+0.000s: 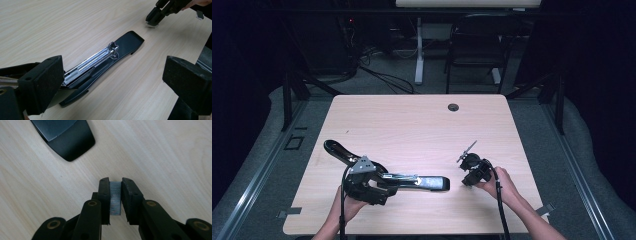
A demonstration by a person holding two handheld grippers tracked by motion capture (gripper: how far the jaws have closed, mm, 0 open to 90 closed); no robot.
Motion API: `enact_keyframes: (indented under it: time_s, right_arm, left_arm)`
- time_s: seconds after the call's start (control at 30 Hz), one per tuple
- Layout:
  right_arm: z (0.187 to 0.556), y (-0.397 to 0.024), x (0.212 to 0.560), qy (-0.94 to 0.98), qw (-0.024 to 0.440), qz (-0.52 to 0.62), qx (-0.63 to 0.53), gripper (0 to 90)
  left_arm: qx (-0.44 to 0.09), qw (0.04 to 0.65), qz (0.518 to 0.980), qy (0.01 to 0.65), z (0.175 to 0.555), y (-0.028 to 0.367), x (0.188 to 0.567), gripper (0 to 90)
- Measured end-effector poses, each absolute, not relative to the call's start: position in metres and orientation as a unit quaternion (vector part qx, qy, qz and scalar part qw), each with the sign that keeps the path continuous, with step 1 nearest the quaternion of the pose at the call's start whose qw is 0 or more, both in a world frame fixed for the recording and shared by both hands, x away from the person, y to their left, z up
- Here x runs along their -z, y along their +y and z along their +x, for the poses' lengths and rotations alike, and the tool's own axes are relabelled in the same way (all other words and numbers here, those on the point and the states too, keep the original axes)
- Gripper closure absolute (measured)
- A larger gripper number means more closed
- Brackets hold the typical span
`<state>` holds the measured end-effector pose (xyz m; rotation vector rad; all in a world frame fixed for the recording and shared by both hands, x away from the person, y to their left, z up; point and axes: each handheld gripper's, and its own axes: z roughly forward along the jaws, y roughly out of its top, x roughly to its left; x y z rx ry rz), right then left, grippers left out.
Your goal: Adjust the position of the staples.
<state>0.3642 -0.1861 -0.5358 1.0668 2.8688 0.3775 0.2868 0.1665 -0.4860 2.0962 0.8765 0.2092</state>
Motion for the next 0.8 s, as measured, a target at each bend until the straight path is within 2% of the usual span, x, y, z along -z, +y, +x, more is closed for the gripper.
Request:
enact_keyframes:
  time_s: [0.23, 0.37, 0.8]
  right_arm:
    - [0.3622, -0.1799, 0.5416, 0.938, 0.029, 0.327, -0.107, 77.1]
    - [0.363, -0.1809, 0.5416, 0.938, 0.025, 0.327, -0.109, 70.3]
    - [0.369, -0.1815, 0.5399, 0.929, 0.011, 0.345, -0.137, 72.6]
  left_arm:
    - [-0.08, 0.413, 0.84, 0.343, 0.2874, 0.1651, 0.488, 3.8]
    - [-0.077, 0.412, 0.842, 0.34, 0.2875, 0.1651, 0.4884, 3.7]
    - [-0.074, 0.411, 0.842, 0.34, 0.2879, 0.1642, 0.4899, 3.9]
